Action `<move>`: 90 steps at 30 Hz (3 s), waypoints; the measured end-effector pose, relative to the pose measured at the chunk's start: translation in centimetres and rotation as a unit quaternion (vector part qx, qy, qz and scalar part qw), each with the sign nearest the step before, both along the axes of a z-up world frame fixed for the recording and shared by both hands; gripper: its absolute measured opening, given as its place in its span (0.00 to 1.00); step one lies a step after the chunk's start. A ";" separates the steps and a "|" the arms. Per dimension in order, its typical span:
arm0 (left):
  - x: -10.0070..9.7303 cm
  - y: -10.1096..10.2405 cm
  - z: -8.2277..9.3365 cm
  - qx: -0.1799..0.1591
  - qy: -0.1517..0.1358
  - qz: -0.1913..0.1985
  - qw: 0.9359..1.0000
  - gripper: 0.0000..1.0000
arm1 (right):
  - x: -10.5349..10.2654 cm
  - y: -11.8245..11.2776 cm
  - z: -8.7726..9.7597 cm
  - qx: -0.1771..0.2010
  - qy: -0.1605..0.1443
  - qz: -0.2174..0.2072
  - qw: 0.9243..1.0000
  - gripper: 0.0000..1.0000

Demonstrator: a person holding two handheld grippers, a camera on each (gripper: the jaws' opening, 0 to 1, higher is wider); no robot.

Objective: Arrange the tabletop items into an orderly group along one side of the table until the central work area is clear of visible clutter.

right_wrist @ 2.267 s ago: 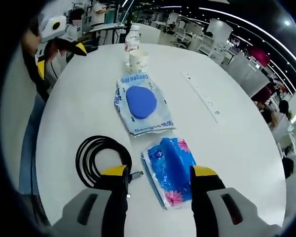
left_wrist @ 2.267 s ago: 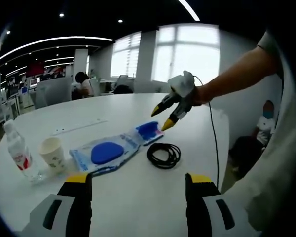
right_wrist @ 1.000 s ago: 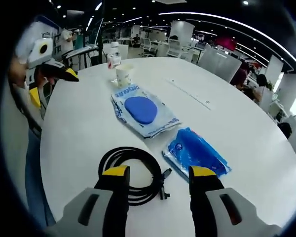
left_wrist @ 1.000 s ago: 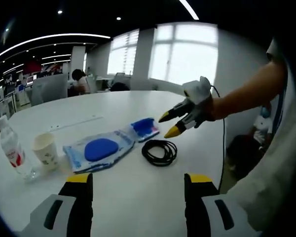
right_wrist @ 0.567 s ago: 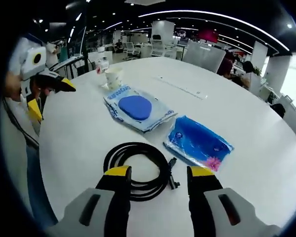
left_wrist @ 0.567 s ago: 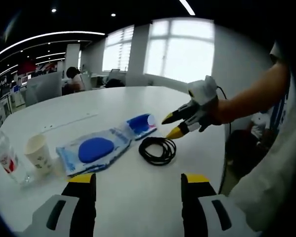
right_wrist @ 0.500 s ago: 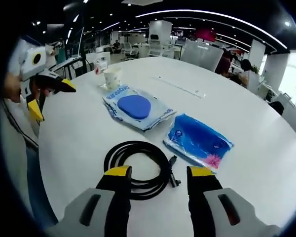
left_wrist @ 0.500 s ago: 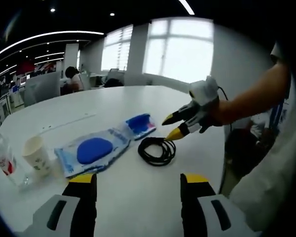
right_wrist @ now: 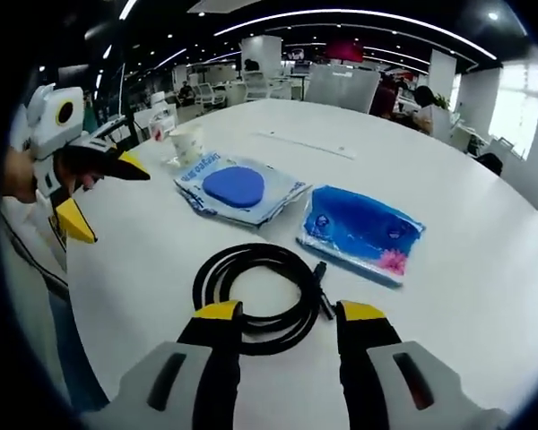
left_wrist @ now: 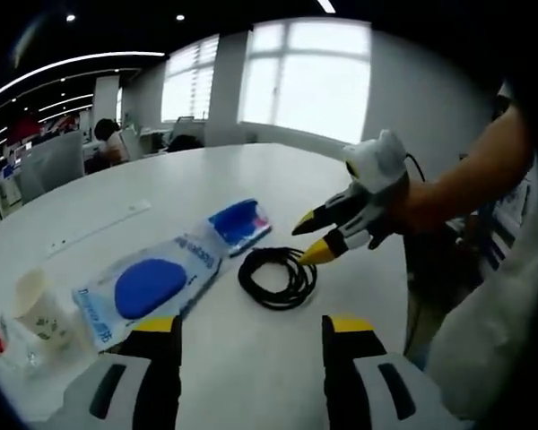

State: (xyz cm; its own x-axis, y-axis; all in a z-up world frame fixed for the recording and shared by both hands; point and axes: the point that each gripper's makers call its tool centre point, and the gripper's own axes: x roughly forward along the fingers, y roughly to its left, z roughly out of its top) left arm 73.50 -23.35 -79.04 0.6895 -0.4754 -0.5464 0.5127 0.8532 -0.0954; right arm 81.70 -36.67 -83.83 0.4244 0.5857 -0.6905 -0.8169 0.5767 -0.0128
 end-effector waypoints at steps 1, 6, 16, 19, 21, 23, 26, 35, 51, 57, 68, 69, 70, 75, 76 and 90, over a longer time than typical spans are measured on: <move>0.1 -0.1 0.0 0.000 0.000 -0.001 1.000 0.60 | -0.2 0.0 -0.1 0.003 0.006 -0.006 1.000 0.38; 1.5 -0.8 -0.3 0.001 0.006 -0.014 1.000 0.58 | -0.4 -0.2 -0.4 0.012 0.020 -0.031 0.999 0.38; 3.5 -2.3 -0.9 0.007 0.021 -0.038 0.999 0.53 | 0.2 -1.2 -1.2 0.029 0.048 -0.088 0.995 0.36; 4.2 -2.7 -1.3 0.008 0.028 -0.045 0.999 0.51 | 0.2 -1.2 -1.4 0.032 0.054 -0.095 0.993 0.36; 4.6 -2.8 -1.5 0.007 0.031 -0.046 0.998 0.50 | 0.1 -1.1 -1.4 0.034 0.056 -0.102 0.993 0.35; 5.0 -3.0 -1.8 0.004 0.037 -0.045 0.998 0.48 | 0.0 -1.1 -1.5 0.031 0.061 -0.109 0.992 0.34; 5.5 -3.4 -2.1 0.004 0.043 -0.047 0.998 0.47 | -0.1 -1.0 -1.6 0.033 0.065 -0.117 0.990 0.34; 6.7 -4.5 -3.1 0.014 0.057 -0.060 0.997 0.42 | -0.4 -1.1 -1.9 0.033 0.082 -0.134 0.987 0.33; 7.8 -5.4 -5.0 0.025 0.088 -0.059 0.994 0.35 | -0.6 -0.5 -2.9 0.034 0.107 -0.157 0.981 0.30; 7.9 -5.8 -5.3 0.029 0.099 -0.059 0.993 0.33 | -0.2 -0.8 -3.4 0.029 0.113 -0.168 0.979 0.29; 8.1 -5.7 -6.4 0.042 0.113 -0.057 0.991 0.29 | 0.1 -1.1 -3.7 0.026 0.119 -0.174 0.977 0.28; 8.1 -5.7 -6.4 0.042 0.114 -0.056 0.991 0.29 | 0.2 -1.1 -3.7 0.026 0.120 -0.174 0.977 0.28; 8.2 -5.8 -6.5 0.043 0.114 -0.057 0.991 0.29 | 0.3 -1.1 -3.7 0.028 0.120 -0.174 0.977 0.28; 8.1 -6.2 -6.8 0.042 0.122 -0.058 0.990 0.25 | 0.2 -1.2 -3.5 0.027 0.116 -0.170 0.978 0.25; 8.1 -6.2 -6.9 0.042 0.125 -0.057 0.990 0.24 | 0.2 -1.2 -3.4 0.027 0.116 -0.170 0.978 0.26; 7.9 -6.2 -8.2 0.058 0.144 -0.057 0.986 0.14 | 0.3 -1.4 -3.4 0.023 0.108 -0.167 0.980 0.23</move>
